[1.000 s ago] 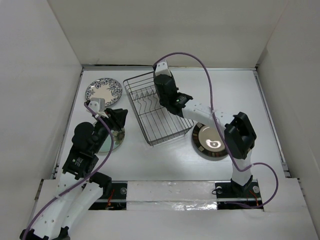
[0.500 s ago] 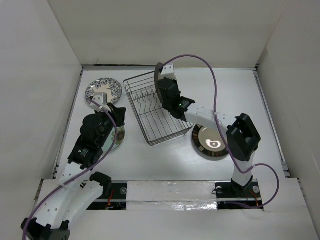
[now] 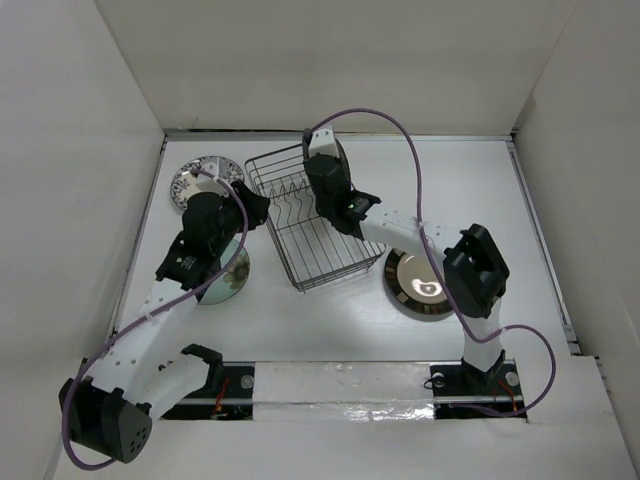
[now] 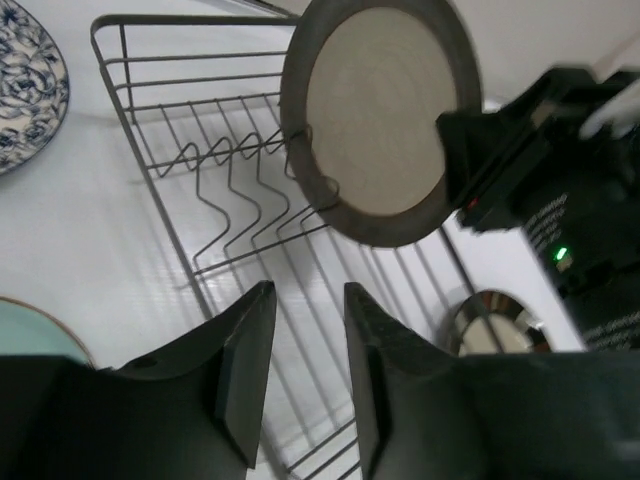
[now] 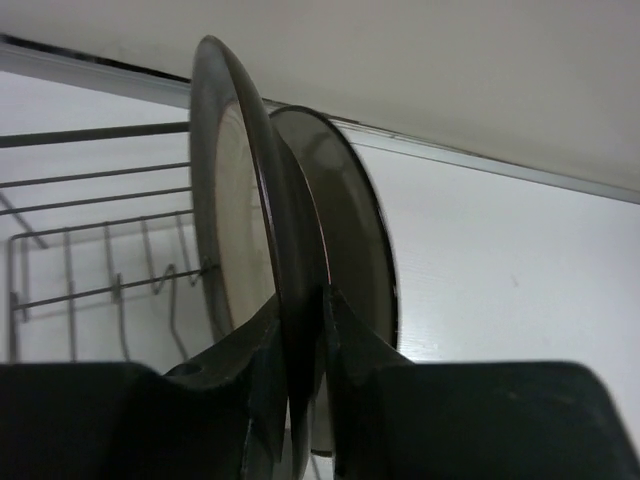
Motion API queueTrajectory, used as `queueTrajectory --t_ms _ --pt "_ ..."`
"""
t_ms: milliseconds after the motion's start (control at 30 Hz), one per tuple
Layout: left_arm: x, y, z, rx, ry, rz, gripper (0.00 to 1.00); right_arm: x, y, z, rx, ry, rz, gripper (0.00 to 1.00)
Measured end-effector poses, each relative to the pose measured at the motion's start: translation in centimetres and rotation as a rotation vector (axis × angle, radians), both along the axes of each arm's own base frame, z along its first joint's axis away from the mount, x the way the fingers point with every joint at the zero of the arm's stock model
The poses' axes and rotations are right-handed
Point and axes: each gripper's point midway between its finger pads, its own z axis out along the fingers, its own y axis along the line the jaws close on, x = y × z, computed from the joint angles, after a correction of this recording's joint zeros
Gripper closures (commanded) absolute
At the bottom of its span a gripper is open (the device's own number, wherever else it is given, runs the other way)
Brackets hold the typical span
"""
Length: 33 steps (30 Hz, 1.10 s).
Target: Load the plates into the dish rack
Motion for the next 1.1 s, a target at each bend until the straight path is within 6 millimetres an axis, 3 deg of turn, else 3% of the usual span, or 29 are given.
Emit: queueTrajectory --t_ms 100,233,367,433,500,567,600,633,733,800,867,900,933,967,1000,1100 --pt "1.2 0.5 0.0 -0.052 0.012 0.014 0.57 -0.1 1.1 -0.5 0.023 0.032 0.064 0.68" --pt "3.6 2.7 0.1 -0.132 0.016 0.067 0.57 -0.1 2.3 -1.0 0.054 0.061 0.117 0.59" --pt "5.8 4.3 -1.6 -0.191 0.070 0.106 0.57 0.0 2.7 -0.5 0.084 0.060 0.132 0.57" --pt "6.4 4.8 -2.7 -0.202 0.103 0.131 0.58 0.0 2.8 -0.7 0.095 0.064 0.136 0.50" --pt "6.8 5.5 -3.2 -0.211 0.118 0.160 0.64 -0.2 2.6 -1.0 0.103 0.076 0.145 0.44" --pt "7.2 6.9 -3.2 -0.232 0.117 0.206 0.76 -0.6 2.3 -1.0 0.116 0.083 0.158 0.36" --pt "7.5 8.1 -3.1 -0.245 0.112 0.249 0.92 -0.9 2.1 -1.0 0.119 0.087 0.166 0.33" --pt "7.7 9.5 -3.1 -0.258 0.107 0.299 1.00 -1.3 1.9 -0.6 0.125 0.087 0.176 0.30" --pt "8.1 12.8 -3.1 -0.271 0.095 0.423 1.00 -2.8 1.1 1.7 0.169 0.067 0.212 0.27" --pt "8.1 14.6 -3.3 -0.279 0.090 0.485 1.00 -4.2 0.5 4.2 0.219 0.033 0.253 0.27" --pt "8.2 15.7 -3.3 -0.285 0.077 0.525 1.00 -5.8 -0.4 7.0 0.274 -0.011 0.292 0.34" --pt "8.3 16.4 -3.4 -0.287 0.072 0.543 1.00 -6.5 -0.8 8.3 0.298 -0.032 0.310 0.47" --pt "8.5 16.9 -3.6 -0.286 0.072 0.557 1.00 -7.2 -1.3 9.7 0.328 -0.060 0.327 0.88" --pt "8.8 17.4 -4.1 -0.282 0.084 0.572 0.93 -7.8 -1.7 11.0 0.357 -0.086 0.348 1.00" --pt "9.2 17.8 -4.8 -0.276 0.100 0.585 0.74 -8.3 -2.2 12.2 0.391 -0.106 0.361 1.00" --pt "10.3 19.6 -8.0 -0.247 0.181 0.635 0.48 -9.2 -3.9 14.4 0.449 -0.156 0.393 1.00"
